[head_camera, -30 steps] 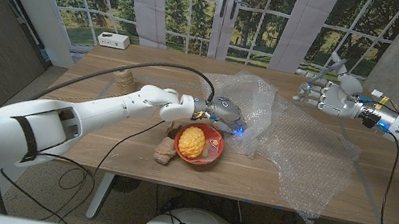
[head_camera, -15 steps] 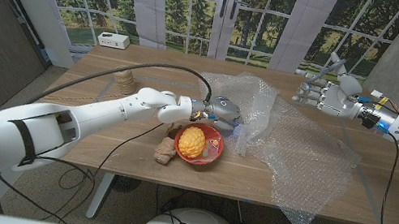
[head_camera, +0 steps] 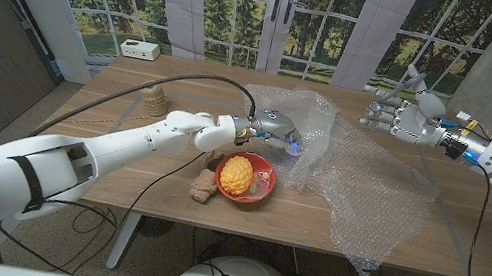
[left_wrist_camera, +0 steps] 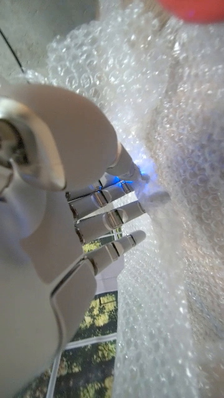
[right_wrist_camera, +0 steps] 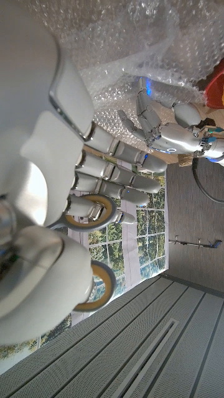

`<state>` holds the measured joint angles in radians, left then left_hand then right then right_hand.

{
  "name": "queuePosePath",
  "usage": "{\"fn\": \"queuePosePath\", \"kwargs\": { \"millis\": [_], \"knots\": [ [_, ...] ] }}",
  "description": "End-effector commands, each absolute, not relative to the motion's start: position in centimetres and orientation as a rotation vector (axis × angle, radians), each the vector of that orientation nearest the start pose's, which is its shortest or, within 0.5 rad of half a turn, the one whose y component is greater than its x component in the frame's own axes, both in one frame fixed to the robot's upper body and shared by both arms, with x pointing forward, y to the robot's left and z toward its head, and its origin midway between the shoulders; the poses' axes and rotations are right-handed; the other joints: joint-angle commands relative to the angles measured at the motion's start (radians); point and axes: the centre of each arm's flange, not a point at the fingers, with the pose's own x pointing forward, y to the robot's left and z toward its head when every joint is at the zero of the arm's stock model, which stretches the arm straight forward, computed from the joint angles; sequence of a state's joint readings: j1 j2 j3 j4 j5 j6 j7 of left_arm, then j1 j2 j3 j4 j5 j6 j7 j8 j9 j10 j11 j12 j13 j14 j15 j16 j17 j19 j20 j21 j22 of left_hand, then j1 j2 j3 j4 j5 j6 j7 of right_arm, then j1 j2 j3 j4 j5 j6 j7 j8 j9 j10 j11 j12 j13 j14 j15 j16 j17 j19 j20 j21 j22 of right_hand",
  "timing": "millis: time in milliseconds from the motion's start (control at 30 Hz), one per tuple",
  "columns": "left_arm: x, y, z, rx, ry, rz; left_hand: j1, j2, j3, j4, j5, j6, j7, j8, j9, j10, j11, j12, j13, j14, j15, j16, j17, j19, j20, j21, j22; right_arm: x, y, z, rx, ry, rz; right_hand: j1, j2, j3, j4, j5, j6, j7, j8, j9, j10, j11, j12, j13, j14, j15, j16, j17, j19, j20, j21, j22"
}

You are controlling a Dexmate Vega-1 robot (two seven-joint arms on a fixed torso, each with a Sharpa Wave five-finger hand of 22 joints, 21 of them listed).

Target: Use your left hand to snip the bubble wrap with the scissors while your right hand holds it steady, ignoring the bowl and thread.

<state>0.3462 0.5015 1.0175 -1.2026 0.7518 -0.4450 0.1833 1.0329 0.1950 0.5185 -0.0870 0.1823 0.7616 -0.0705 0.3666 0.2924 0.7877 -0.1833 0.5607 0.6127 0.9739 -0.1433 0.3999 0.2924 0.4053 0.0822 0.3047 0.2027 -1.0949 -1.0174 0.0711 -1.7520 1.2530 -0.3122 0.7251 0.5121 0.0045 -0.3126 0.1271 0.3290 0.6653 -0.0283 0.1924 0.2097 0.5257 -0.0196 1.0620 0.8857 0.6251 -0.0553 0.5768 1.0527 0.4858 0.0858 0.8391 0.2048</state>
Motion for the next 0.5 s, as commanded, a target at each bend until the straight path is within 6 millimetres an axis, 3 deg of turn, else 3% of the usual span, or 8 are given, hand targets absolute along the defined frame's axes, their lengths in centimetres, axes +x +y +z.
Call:
{"fn": "queuePosePath", "kwargs": {
  "millis": [33, 500],
  "knots": [
    [64.2, 5.9, 2.0, 1.396, -1.013, -0.445, 0.027, 0.001, 0.009, -0.018, 0.001, 0.019, 0.014, 0.011, 0.014, 0.047, -0.010, 0.053, 0.083, 0.028, -0.093, 0.018, 0.025, 0.026, -0.005, 0.018, 0.004, 49.3, -36.8, 6.5, 0.045, -0.375, 0.935, 0.004, 0.010, -0.006, -0.002, 0.007, -0.061, 0.072, 0.002, 0.001, 0.011, -0.002, 0.010, 0.004, 0.007, -0.058, 0.000, 0.000, -0.008, 0.000, -0.004, 0.000],
    [65.0, 6.3, 3.0, 1.192, -0.841, -0.489, 0.043, -0.003, 0.017, -0.040, 0.002, 0.048, 0.027, 0.014, 0.038, 0.057, -0.006, 0.088, 0.120, 0.047, -0.094, 0.025, 0.056, 0.039, -0.014, 0.038, 0.013, 49.7, -37.0, 6.4, 0.036, -0.394, 0.949, 0.004, 0.010, -0.006, -0.003, 0.007, -0.061, 0.072, 0.002, 0.001, 0.011, -0.001, 0.011, 0.003, 0.005, -0.057, 0.000, 0.000, -0.008, 0.000, -0.006, 0.000]
  ]
}}
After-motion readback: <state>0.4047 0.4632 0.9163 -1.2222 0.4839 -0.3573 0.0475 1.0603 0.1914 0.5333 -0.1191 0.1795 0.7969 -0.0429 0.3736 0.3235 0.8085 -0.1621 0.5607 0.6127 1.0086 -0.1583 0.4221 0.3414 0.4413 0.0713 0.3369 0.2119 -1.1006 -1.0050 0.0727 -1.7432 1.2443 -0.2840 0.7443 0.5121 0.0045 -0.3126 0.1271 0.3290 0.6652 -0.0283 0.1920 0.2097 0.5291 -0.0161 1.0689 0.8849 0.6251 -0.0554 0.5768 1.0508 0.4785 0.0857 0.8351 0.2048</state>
